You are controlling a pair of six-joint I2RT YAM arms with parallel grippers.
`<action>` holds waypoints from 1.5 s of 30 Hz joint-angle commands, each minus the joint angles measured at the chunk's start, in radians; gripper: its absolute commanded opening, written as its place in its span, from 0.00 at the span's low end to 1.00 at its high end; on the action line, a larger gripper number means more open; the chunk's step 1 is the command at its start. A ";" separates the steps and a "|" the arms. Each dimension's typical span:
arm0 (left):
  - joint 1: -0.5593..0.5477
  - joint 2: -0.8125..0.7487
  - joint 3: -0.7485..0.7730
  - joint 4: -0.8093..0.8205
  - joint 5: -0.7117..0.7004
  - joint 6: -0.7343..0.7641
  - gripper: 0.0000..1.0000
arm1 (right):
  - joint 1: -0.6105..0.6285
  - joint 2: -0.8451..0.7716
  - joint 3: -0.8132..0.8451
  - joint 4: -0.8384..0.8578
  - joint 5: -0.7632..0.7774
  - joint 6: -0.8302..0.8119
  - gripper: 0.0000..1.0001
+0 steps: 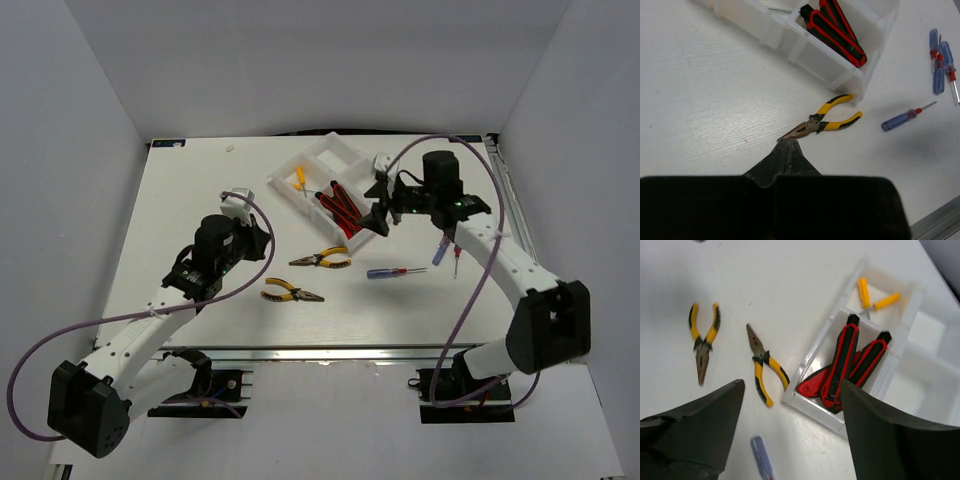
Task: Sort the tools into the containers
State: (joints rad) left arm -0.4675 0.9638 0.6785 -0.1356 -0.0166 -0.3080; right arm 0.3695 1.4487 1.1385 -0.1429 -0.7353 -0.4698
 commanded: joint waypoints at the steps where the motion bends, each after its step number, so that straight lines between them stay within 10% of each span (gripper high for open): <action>1: 0.003 0.022 0.035 0.039 0.125 -0.006 0.00 | -0.021 -0.054 -0.032 -0.419 -0.262 -0.493 0.79; 11: 0.001 0.248 0.191 -0.013 0.264 -0.019 0.05 | -0.034 -0.179 -0.200 -0.747 -0.100 -1.030 0.65; 18: 0.001 0.234 0.176 -0.074 0.087 0.003 0.44 | -0.032 -0.150 -0.298 -0.572 0.043 -0.980 0.72; 45: 0.001 0.072 0.148 -0.122 -0.111 0.084 0.47 | -0.032 0.239 -0.190 -0.313 0.234 -0.866 0.64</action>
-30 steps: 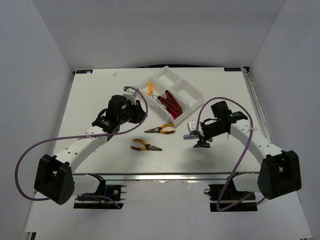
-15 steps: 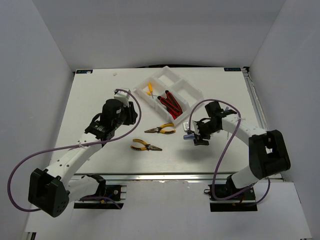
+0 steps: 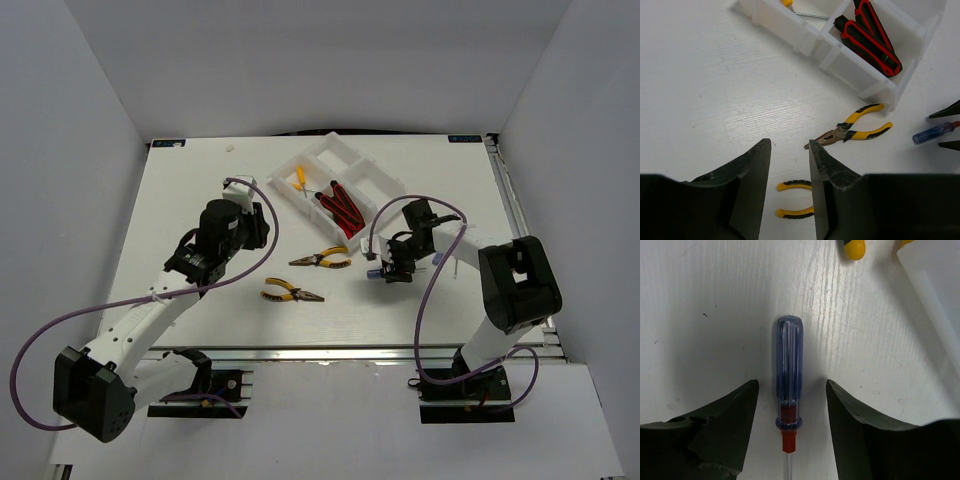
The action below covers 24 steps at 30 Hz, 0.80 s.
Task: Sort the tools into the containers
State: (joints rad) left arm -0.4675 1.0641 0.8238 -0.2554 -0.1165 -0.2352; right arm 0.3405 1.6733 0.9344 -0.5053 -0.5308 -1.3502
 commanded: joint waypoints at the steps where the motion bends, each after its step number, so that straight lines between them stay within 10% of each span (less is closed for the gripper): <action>1: 0.001 -0.029 0.002 -0.001 -0.009 0.011 0.48 | -0.003 0.014 0.009 0.069 0.038 0.020 0.62; 14: 0.001 -0.027 0.000 0.001 -0.014 0.014 0.47 | -0.003 -0.110 0.055 0.059 -0.032 0.117 0.08; 24: 0.003 -0.059 -0.011 0.013 -0.023 0.036 0.48 | -0.037 -0.092 0.302 0.293 0.020 0.745 0.00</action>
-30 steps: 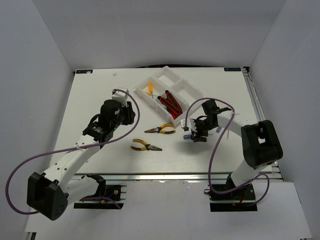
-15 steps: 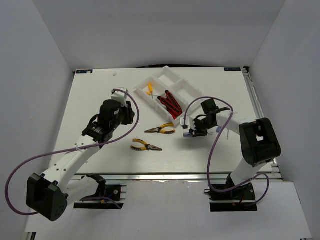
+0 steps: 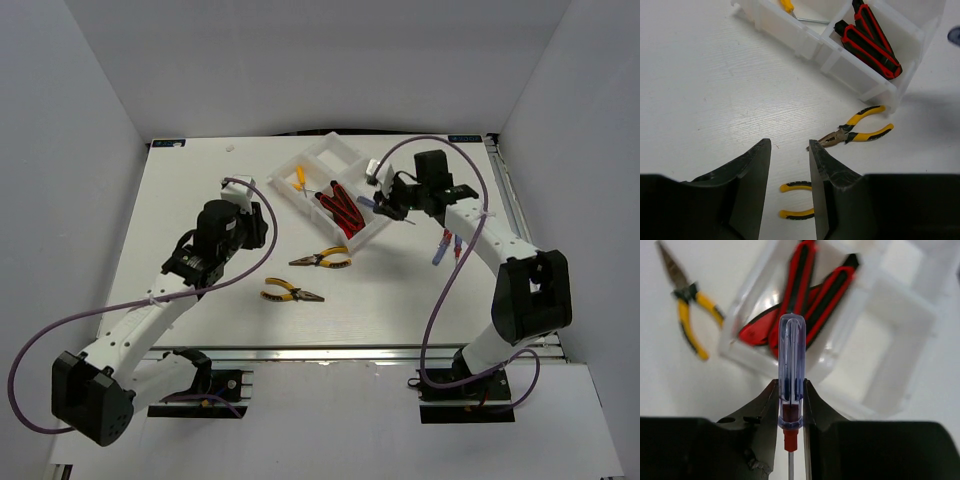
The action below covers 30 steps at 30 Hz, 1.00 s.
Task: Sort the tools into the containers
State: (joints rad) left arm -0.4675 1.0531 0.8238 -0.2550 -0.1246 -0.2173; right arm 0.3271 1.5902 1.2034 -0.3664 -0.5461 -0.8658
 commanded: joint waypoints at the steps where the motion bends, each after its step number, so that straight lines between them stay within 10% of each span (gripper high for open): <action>1: 0.001 -0.050 -0.014 0.014 -0.017 0.019 0.48 | -0.036 -0.006 0.030 0.255 0.078 0.305 0.00; 16: 0.003 -0.048 -0.023 0.013 -0.078 0.047 0.48 | -0.066 0.330 0.248 0.575 0.304 0.674 0.00; 30: 0.001 -0.050 -0.023 0.008 -0.101 0.053 0.49 | -0.069 0.426 0.346 0.527 0.218 0.686 0.40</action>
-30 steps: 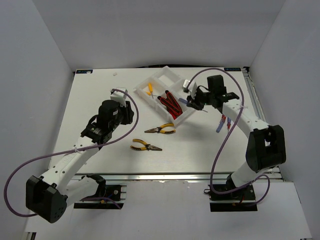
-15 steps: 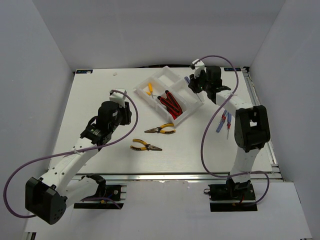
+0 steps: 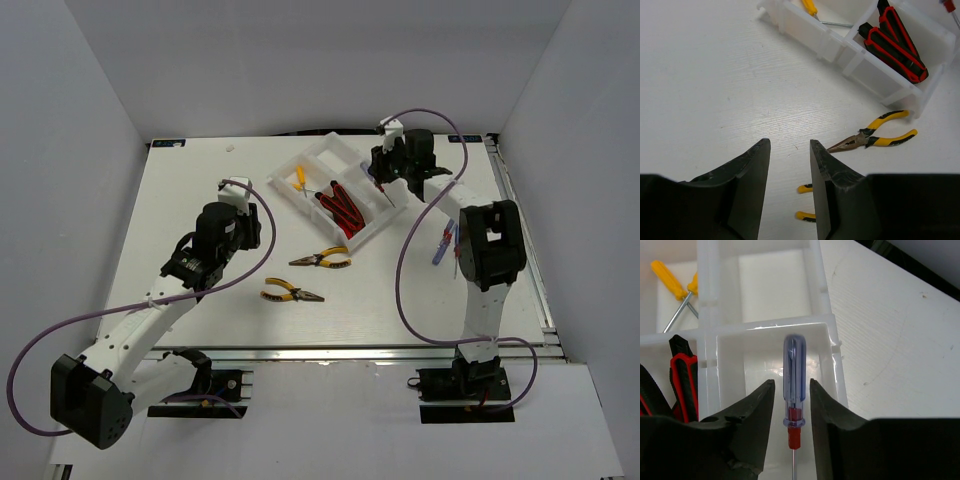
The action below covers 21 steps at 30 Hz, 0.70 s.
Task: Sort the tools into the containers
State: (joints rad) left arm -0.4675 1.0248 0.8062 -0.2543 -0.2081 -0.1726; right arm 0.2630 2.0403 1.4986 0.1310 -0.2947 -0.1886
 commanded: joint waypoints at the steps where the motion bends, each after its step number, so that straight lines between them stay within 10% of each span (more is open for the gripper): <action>1: 0.003 -0.025 -0.006 0.009 -0.017 0.008 0.49 | -0.007 -0.054 0.039 0.032 -0.035 0.005 0.42; 6: 0.003 -0.040 -0.004 0.009 -0.008 0.002 0.52 | -0.050 -0.159 -0.003 0.010 -0.038 -0.005 0.56; 9: 0.001 -0.051 -0.002 0.009 -0.007 -0.004 0.52 | -0.118 -0.236 -0.070 -0.016 -0.081 0.038 0.89; 21: 0.003 -0.104 0.004 0.021 0.021 -0.031 0.52 | -0.372 -0.512 -0.368 -0.289 -0.049 -0.092 0.86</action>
State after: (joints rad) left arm -0.4675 0.9646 0.8062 -0.2543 -0.2050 -0.1917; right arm -0.0830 1.5848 1.1671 -0.0692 -0.3683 -0.2256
